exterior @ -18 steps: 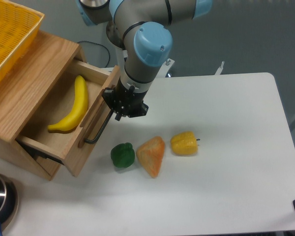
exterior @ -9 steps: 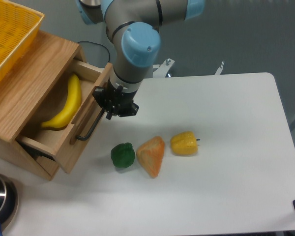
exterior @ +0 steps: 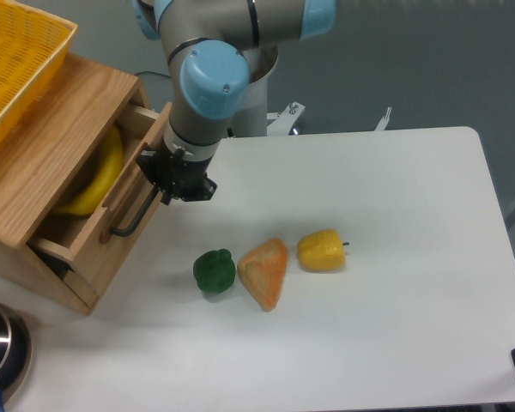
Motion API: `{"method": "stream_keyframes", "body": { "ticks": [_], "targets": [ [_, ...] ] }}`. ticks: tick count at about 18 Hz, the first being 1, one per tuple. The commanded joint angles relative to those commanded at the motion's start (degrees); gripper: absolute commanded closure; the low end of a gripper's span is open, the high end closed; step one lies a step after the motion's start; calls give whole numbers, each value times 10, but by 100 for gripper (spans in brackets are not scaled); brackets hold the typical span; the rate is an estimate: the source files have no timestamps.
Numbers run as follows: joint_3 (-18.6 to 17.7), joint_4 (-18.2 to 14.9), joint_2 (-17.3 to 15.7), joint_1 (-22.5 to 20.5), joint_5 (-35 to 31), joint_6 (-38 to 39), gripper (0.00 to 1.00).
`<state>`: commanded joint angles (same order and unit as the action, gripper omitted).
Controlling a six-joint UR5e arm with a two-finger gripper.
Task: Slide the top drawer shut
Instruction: 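Push the drawer front with the gripper into the wooden cabinet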
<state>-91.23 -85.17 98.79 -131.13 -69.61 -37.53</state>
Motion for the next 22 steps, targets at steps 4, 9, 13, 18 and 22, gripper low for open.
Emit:
{"method": "stream_keyframes", "body": {
  "ticks": [4,9,13,18,22],
  "targets": [
    [0,1,-4,11,6,0,100],
    [0,1,-9,23,14,11,100],
    [0,2,-9,35,16,23,100],
    [0,2,-8,47,17,27,100],
    [0,3,-8,49,18,36,100]
  ]
}}
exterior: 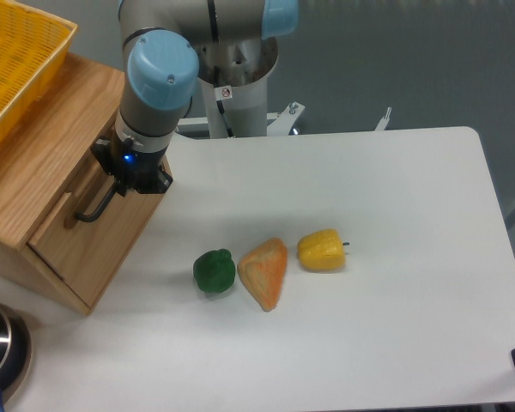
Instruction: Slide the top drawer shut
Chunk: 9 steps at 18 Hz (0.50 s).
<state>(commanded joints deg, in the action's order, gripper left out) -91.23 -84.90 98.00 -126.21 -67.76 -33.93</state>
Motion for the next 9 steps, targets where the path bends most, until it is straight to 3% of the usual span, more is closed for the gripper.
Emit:
{"method": "stream_keyframes", "body": {
  "ticks": [9],
  "targets": [
    [1,1,0,3,-1,4,100]
  ]
}}
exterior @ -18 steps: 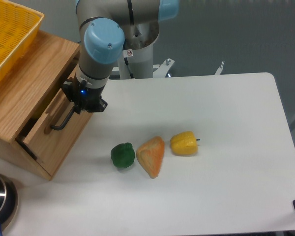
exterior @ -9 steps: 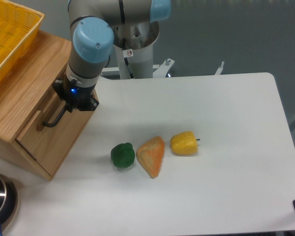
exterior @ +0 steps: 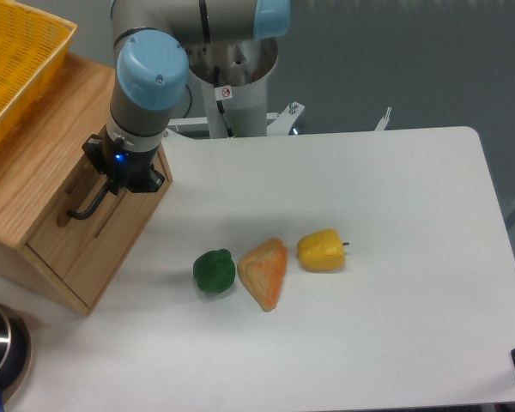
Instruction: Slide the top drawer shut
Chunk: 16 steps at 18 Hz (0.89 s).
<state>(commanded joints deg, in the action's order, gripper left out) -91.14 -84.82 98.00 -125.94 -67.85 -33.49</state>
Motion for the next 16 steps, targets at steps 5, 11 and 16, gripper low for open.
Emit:
{"method": "stream_keyframes", "body": {
  "ticks": [5,11,16],
  "targets": [
    [8,2,1,-30,-4,-6,95],
    [25,63,6,-82,-74,-62,0],
    [21,140,22,-106,-219,-87,0]
  ]
}}
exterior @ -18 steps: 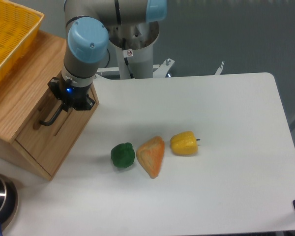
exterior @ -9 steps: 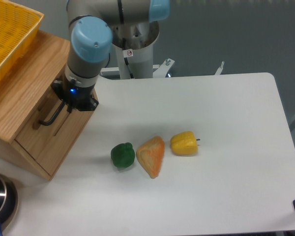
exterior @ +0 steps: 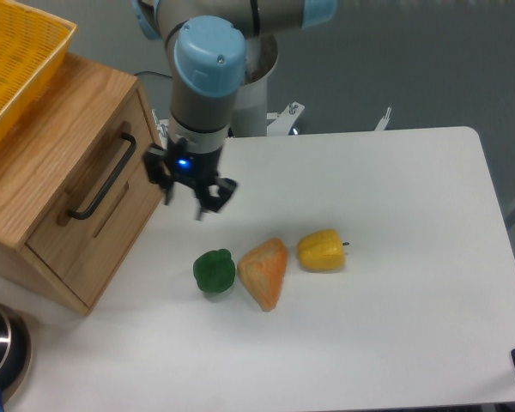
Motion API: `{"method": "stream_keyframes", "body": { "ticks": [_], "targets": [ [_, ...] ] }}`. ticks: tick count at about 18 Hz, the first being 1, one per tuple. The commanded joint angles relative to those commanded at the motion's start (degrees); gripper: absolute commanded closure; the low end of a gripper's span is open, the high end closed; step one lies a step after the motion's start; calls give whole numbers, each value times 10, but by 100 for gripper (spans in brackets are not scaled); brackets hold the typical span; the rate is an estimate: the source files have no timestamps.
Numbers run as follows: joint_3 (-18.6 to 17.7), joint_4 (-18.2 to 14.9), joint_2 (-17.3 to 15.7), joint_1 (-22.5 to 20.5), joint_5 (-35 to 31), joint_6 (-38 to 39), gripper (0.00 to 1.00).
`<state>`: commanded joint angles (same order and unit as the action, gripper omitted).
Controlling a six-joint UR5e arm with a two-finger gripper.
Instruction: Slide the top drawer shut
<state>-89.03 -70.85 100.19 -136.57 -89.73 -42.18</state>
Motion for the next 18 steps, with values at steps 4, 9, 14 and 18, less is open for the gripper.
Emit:
{"method": "stream_keyframes", "body": {
  "ticks": [4,9,14,18],
  "targets": [
    [4,5,23,-55,-1,-147,0],
    [4,11,25,-123,-1,-278,0],
    [7,12,60,-166,1,-399,0],
    [12,13,81,-201,1,-495,0]
  ]
}}
